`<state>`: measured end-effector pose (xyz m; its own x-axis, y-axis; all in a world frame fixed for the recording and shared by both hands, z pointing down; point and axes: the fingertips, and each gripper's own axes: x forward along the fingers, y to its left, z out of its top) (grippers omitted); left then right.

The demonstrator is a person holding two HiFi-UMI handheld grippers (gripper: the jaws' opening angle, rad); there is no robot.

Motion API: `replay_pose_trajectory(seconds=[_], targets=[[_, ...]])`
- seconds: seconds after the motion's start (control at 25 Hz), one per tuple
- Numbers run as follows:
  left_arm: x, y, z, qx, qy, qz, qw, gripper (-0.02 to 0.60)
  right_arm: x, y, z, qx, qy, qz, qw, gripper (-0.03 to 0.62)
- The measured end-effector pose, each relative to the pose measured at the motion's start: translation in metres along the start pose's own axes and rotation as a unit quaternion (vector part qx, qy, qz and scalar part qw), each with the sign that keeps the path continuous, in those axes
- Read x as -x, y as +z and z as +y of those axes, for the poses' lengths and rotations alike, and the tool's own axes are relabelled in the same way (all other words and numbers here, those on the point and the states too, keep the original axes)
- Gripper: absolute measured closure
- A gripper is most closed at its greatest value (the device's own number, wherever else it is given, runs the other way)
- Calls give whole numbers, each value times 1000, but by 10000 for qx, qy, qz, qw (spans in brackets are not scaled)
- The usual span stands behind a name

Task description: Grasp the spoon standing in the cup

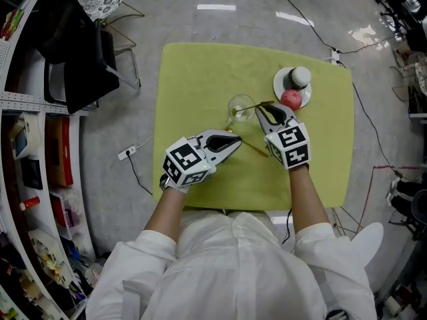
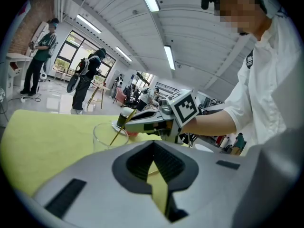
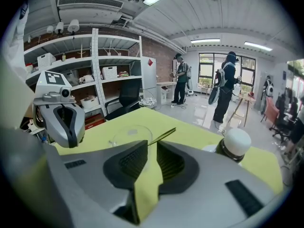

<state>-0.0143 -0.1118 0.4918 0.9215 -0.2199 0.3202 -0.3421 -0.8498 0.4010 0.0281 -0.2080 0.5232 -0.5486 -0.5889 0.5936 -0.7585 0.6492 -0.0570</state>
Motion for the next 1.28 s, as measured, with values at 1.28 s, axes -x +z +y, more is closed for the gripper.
replay_pose_trajectory(seconds=[1.28], targets=[[2, 0, -8, -136, -15, 42, 9999, 578, 14, 13, 15, 89, 149, -341, 9993, 588]])
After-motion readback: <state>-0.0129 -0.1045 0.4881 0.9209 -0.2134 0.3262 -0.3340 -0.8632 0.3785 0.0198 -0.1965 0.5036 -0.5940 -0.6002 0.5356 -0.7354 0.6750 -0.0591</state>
